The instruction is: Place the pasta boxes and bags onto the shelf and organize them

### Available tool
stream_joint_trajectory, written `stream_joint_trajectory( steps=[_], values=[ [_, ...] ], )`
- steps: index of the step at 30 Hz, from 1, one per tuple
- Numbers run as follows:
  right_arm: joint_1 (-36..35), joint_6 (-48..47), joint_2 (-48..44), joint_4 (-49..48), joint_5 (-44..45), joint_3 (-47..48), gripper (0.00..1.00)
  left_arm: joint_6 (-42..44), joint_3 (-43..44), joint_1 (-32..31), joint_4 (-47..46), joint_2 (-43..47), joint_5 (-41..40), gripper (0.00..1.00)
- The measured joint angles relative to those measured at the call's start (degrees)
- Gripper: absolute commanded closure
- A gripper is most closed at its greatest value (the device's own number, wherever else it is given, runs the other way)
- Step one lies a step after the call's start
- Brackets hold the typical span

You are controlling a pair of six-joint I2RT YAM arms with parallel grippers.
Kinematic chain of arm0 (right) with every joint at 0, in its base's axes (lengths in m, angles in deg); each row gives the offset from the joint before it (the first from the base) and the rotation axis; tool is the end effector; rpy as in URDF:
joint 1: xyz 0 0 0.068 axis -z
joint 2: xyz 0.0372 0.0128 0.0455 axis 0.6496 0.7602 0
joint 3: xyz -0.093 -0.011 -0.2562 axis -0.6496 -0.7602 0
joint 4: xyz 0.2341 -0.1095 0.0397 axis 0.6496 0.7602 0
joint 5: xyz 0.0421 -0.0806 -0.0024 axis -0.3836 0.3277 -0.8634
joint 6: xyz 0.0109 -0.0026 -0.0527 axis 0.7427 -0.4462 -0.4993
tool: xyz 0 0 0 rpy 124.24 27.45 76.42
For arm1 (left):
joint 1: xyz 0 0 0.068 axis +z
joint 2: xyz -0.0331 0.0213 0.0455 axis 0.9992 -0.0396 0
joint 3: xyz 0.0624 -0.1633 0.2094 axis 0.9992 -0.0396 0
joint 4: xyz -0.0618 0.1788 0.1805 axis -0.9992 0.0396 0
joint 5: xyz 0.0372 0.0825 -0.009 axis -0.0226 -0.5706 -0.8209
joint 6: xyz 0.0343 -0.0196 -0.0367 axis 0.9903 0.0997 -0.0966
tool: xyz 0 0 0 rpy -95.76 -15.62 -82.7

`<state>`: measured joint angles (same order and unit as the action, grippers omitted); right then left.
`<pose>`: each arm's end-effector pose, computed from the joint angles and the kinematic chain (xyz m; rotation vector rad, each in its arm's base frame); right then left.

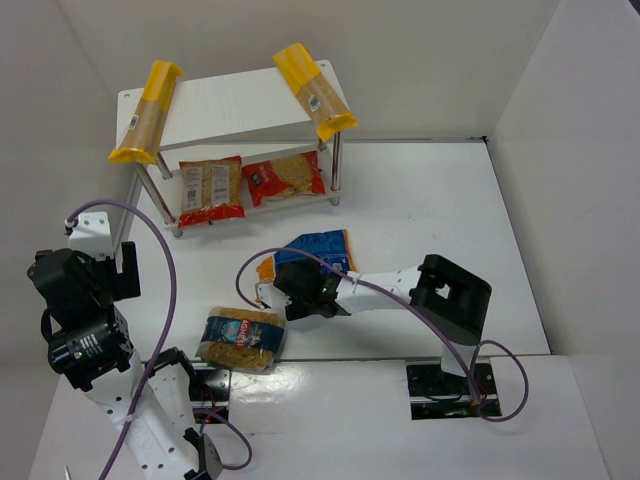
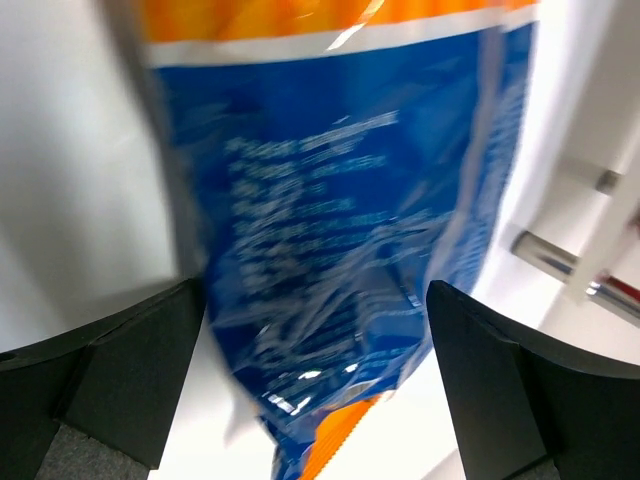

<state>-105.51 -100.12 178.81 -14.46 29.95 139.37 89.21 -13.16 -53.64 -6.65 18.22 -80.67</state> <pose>0.1627 0.3178 0.1554 -1.9628 1.5012 -0.3470 0.0514 0.0351 0.4145 -0.2888 2.0027 0.5928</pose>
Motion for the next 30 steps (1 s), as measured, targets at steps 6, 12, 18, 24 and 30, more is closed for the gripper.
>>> stream_joint_trajectory(
  steps=[6,12,18,24,30],
  values=[
    [0.7,-1.6,1.9,-5.1,3.4,0.0,0.0,0.2,0.0,0.0,0.0,0.0,-0.2,0.0],
    [2.4,-0.5,4.9,-4.8,1.7,2.8,0.74,0.2,0.3,0.0,0.4,0.0,-0.3,0.0],
    [6.3,4.6,8.8,1.6,-3.0,12.9,1.0,0.7,0.9,0.0,0.9,0.0,0.2,0.0],
    [15.0,9.7,6.7,17.7,-23.9,23.2,1.0,1.6,1.3,0.0,1.0,0.1,1.4,0.0],
    [24.8,12.8,1.8,32.6,-44.3,33.0,1.0,1.6,1.3,0.0,1.0,0.0,3.1,0.0]
  ],
)
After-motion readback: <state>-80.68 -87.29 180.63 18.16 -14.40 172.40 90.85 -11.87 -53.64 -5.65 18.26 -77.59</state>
